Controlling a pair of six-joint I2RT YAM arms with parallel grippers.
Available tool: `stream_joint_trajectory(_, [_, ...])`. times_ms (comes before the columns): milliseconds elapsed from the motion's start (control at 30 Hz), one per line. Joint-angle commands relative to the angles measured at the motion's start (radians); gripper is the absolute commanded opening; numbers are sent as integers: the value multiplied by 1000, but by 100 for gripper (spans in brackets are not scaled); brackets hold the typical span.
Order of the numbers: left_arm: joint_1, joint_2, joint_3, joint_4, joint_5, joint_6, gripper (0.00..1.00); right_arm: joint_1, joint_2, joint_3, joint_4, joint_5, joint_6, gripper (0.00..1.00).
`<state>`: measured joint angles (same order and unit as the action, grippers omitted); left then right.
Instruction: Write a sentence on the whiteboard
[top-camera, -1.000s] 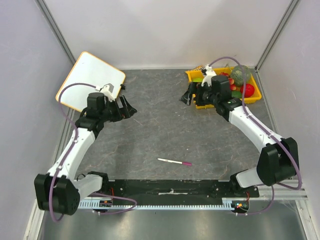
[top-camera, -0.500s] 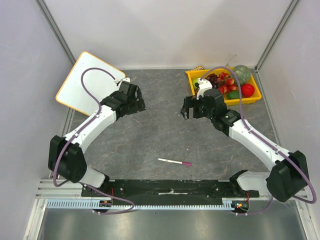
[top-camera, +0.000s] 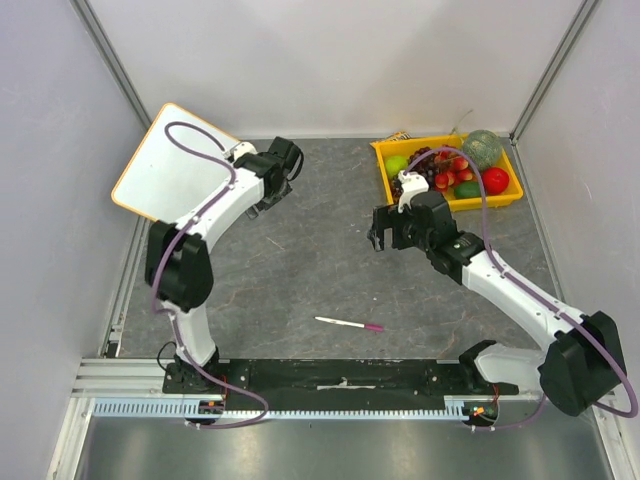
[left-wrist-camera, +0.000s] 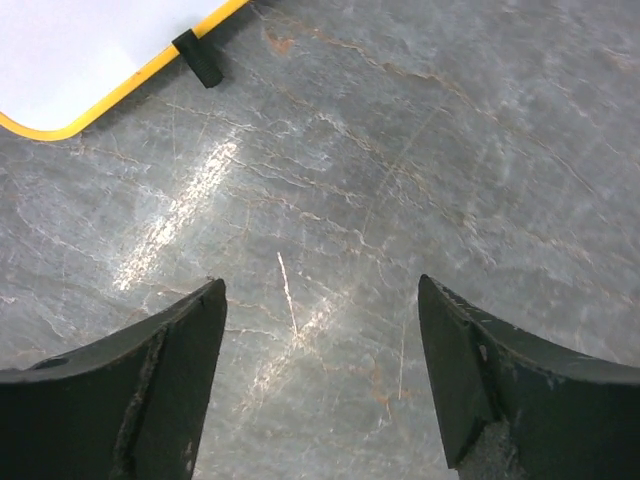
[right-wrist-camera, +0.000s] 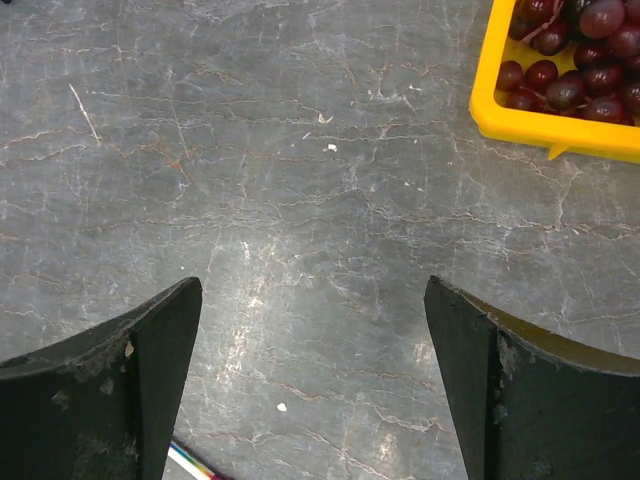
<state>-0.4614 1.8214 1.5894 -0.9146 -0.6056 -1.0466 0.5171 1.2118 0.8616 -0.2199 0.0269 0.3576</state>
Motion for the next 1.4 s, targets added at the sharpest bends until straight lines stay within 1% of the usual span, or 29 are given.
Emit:
stream_joint_trajectory(0, [4, 189, 214, -339, -102, -303, 80, 0, -44, -18, 34, 34, -22, 98])
stream_joint_trajectory(33, [6, 261, 281, -406, -105, -344, 80, 0, -49, -22, 33, 38, -22, 98])
stream_joint_trajectory(100, [7, 356, 404, -542, -117, -409, 80, 0, -55, -33, 31, 38, -22, 98])
stream_joint_trajectory(133, [7, 393, 461, -579, -123, -421, 80, 0, -58, -38, 30, 38, -23, 98])
stream_joint_trajectory(200, [7, 449, 517, -615, -135, -438, 79, -2, -64, -47, 28, 36, -25, 98])
stream_joint_trajectory(267, [13, 452, 511, -609, -129, -461, 77, -2, -69, -53, 30, 34, -29, 98])
stream_joint_trajectory(300, [17, 443, 477, -578, -129, -460, 77, 0, -69, -55, 30, 34, -29, 98])
stream_joint_trajectory(367, [27, 415, 423, -496, -129, -420, 71, 0, -70, -61, 28, 38, -34, 98])
stream_joint_trajectory(467, [43, 398, 376, -397, -122, -360, 68, 0, -72, -67, 31, 41, -39, 98])
stream_joint_trajectory(600, [56, 412, 357, -389, -129, -346, 64, 0, -64, -70, 33, 42, -45, 98])
stream_joint_trajectory(833, [79, 424, 294, -386, -123, -357, 64, -2, -55, -73, 42, 30, -46, 98])
stream_joint_trajectory(1100, [87, 434, 279, -372, -129, -342, 64, -2, -43, -79, 54, 13, -39, 98])
stream_joint_trajectory(1200, [86, 434, 287, -340, -103, -302, 63, 0, -40, -78, 54, 10, -37, 98])
stream_joint_trajectory(1267, [86, 432, 288, -313, -77, -280, 61, 0, -38, -76, 56, 5, -37, 98])
stream_joint_trajectory(1367, [79, 432, 297, -300, -54, -273, 61, -2, -35, -75, 57, 1, -35, 98])
